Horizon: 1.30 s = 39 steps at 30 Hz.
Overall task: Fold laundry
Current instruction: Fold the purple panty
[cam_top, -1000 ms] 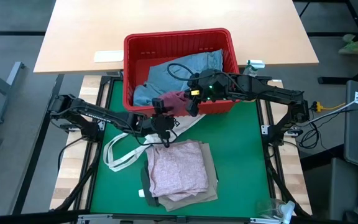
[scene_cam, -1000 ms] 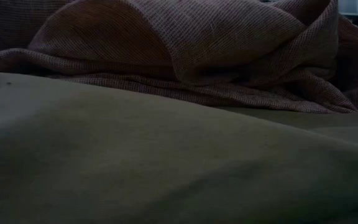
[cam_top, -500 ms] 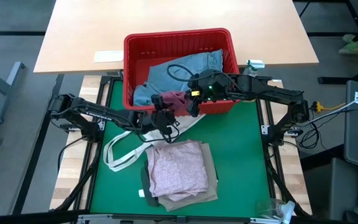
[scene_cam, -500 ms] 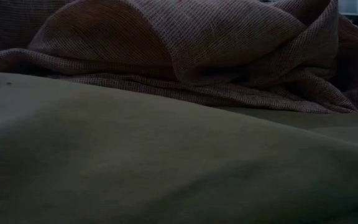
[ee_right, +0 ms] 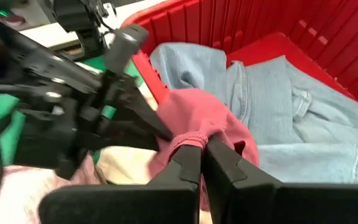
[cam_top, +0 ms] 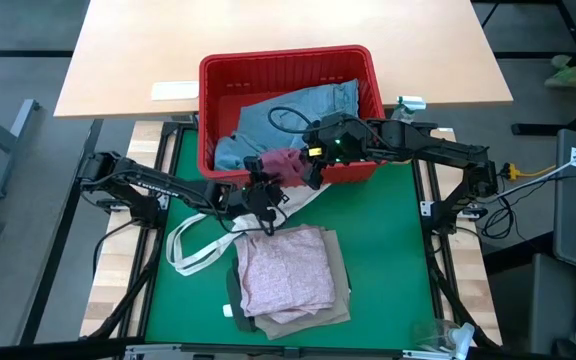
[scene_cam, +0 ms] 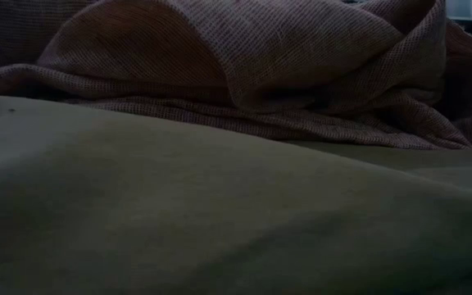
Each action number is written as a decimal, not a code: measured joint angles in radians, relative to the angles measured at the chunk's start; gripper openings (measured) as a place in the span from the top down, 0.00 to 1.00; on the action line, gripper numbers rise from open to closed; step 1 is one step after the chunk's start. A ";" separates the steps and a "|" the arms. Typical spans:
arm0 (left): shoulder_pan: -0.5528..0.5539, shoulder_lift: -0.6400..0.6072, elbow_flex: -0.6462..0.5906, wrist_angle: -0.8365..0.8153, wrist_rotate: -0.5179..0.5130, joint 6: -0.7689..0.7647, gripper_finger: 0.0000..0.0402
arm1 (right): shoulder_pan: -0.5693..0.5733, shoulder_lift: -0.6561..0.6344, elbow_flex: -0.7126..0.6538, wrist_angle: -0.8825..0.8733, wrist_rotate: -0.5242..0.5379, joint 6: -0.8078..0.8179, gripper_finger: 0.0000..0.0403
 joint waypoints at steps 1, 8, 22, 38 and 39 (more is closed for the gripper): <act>-0.011 0.000 0.000 0.001 -0.012 0.001 0.86 | 0.000 0.000 0.000 -0.008 0.000 -0.001 0.98; -0.054 0.000 0.000 0.001 -0.053 0.005 0.99 | 0.001 0.000 0.000 -0.064 -0.008 -0.001 0.98; -0.154 -0.125 0.000 -0.003 0.040 -0.092 0.99 | 0.155 -0.019 -0.001 -0.306 -0.041 -0.045 0.98; -0.302 -0.207 0.001 -0.205 0.717 -0.595 0.99 | 0.538 -0.013 -0.135 -0.234 0.016 0.287 0.98; -0.323 -0.198 0.001 -0.215 0.721 -0.610 0.99 | 0.562 -0.013 -0.174 -0.193 0.019 0.320 0.98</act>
